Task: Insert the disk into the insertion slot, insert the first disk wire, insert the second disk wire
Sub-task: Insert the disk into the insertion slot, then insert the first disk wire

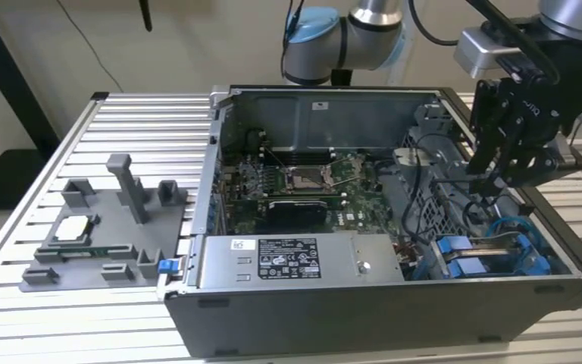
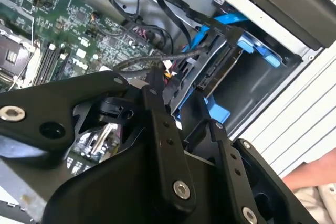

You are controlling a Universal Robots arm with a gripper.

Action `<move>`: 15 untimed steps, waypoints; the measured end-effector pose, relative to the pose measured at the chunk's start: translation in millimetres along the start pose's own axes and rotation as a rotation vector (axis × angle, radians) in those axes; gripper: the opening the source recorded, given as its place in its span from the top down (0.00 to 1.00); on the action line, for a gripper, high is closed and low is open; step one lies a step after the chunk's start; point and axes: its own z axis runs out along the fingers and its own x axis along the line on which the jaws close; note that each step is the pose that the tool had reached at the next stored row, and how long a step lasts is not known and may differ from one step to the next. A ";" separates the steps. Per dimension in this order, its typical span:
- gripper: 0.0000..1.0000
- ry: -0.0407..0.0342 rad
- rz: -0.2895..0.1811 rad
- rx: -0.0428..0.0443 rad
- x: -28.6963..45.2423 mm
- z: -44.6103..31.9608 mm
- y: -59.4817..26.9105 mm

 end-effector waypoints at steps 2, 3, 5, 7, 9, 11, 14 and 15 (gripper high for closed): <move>0.00 0.0072 0.000 0.0002 -0.1 0.4 0.5; 0.00 0.0125 0.000 0.0002 -0.1 0.5 0.9; 0.00 0.0199 -0.001 0.0001 -0.1 0.5 2.0; 0.00 0.0202 -0.001 0.0002 0.0 0.5 3.8; 0.00 0.0203 -0.001 0.0002 0.0 0.4 5.5; 0.00 0.0204 -0.001 0.0002 0.0 0.3 6.0; 0.00 0.0204 -0.002 0.0001 -0.1 0.4 6.0; 0.00 0.0204 -0.003 0.0001 -0.2 0.3 5.6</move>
